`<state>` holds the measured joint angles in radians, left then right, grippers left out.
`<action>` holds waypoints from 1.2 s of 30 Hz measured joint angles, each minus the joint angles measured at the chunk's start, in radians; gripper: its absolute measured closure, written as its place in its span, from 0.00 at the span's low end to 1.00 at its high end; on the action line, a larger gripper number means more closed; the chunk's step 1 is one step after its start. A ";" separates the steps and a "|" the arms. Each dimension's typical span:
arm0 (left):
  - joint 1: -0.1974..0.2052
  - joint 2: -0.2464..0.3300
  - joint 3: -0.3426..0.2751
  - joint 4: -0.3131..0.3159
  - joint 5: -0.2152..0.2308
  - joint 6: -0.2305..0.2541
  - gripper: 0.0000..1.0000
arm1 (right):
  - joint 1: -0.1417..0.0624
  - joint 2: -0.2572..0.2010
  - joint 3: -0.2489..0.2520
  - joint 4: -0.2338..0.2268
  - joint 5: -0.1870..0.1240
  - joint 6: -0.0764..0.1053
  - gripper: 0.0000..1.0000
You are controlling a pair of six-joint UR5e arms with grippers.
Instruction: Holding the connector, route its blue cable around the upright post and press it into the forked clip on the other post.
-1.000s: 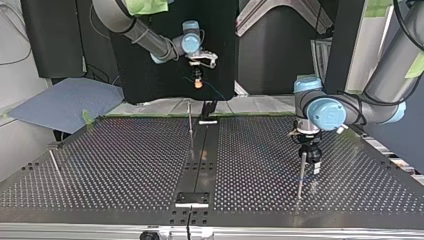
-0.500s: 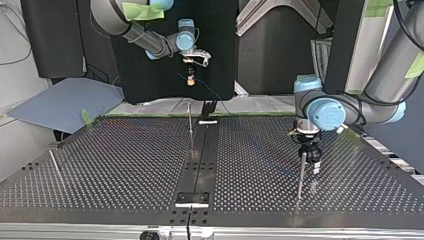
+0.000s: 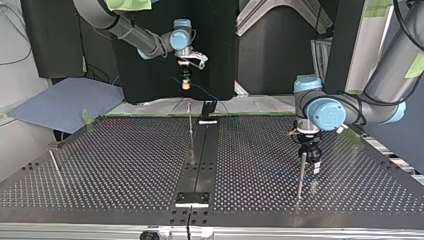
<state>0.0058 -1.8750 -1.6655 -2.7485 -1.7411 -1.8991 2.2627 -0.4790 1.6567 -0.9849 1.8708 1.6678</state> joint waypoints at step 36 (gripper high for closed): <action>0.008 0.000 0.001 -0.015 -0.002 -0.001 0.00 | -0.055 -0.177 0.234 -0.120 -0.004 -0.020 1.00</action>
<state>0.0138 -1.8749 -1.6646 -2.7640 -1.7433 -1.8996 2.2078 -0.6559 1.8910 -1.1046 1.8665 1.6481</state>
